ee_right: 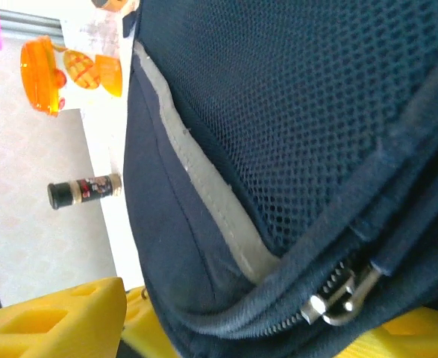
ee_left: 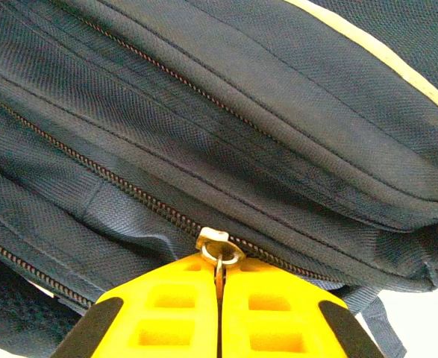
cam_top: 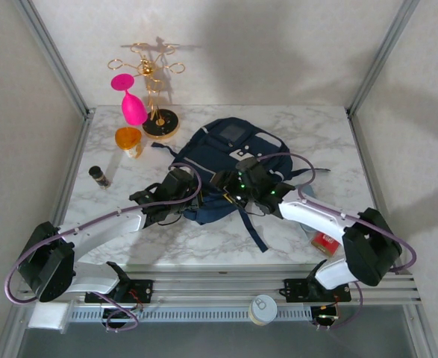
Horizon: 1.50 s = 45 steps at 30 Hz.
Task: Pack the student bag
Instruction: Unzip the student bag at the center of the table.
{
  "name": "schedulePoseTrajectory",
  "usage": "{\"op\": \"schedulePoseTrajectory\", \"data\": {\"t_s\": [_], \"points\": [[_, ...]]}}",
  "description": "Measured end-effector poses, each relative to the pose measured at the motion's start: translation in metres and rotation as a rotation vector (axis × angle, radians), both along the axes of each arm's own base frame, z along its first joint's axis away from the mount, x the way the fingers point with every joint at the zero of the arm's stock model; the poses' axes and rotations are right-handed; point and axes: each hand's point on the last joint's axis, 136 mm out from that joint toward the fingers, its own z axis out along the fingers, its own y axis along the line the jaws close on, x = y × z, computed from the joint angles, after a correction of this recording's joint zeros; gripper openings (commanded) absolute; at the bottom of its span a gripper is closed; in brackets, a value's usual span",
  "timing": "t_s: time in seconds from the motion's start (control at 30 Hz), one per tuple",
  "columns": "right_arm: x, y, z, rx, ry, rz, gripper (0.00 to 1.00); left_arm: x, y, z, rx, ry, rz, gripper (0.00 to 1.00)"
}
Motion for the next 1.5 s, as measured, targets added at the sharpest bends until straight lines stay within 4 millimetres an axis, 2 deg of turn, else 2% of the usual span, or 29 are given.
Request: {"op": "schedulePoseTrajectory", "data": {"t_s": [0.17,0.23,0.33,0.47,0.53,0.6,0.7,0.77,0.93,1.07,1.13,1.2,1.3,1.4,1.47,1.5], "points": [[0.010,0.005,0.024,0.000,-0.062,-0.045,0.65,0.002,-0.001,0.001,-0.012,-0.006,0.007,0.00],[0.014,0.004,0.027,0.011,-0.067,-0.071,0.62,0.002,-0.001,0.001,-0.016,-0.009,0.008,0.00],[0.019,0.006,0.018,0.002,-0.049,-0.104,0.57,0.003,-0.001,0.001,-0.018,-0.012,0.009,0.00],[0.024,0.009,-0.007,-0.056,-0.031,-0.154,0.50,0.004,0.000,0.001,-0.017,-0.014,0.016,0.00],[0.025,0.010,-0.015,-0.077,-0.029,-0.173,0.42,0.004,0.000,0.001,-0.016,-0.015,0.021,0.00],[0.028,0.010,-0.020,-0.088,-0.029,-0.190,0.28,0.006,0.002,0.001,-0.011,-0.019,0.031,0.00],[0.037,0.016,-0.018,-0.077,-0.063,-0.192,0.07,0.009,0.007,0.002,-0.003,-0.026,0.049,0.00],[0.043,0.023,-0.014,-0.077,-0.090,-0.174,0.00,0.011,0.011,0.001,0.008,-0.032,0.070,0.00],[0.057,0.058,0.000,-0.079,-0.173,-0.037,0.00,0.010,0.023,-0.004,0.026,-0.036,0.114,0.00],[0.045,0.068,0.004,-0.089,-0.217,0.149,0.00,-0.006,0.028,0.005,0.015,-0.044,0.122,0.00],[0.038,0.063,0.008,-0.099,-0.232,0.234,0.00,-0.016,0.024,0.012,-0.021,-0.048,0.107,0.00],[0.031,0.048,0.018,-0.076,-0.243,0.319,0.00,-0.026,0.014,0.019,-0.078,-0.048,0.081,0.00],[0.033,0.004,0.028,-0.017,-0.214,0.385,0.00,-0.035,-0.004,0.021,-0.143,-0.034,0.037,0.00],[0.044,-0.035,0.026,0.004,-0.182,0.410,0.00,-0.034,-0.009,0.007,-0.114,-0.002,0.024,0.00],[0.047,-0.052,0.021,-0.006,-0.164,0.410,0.00,-0.031,-0.009,-0.006,-0.055,0.021,0.019,0.00],[0.048,-0.057,0.019,-0.011,-0.160,0.409,0.06,-0.029,-0.009,-0.010,-0.034,0.022,0.017,0.00]]}}
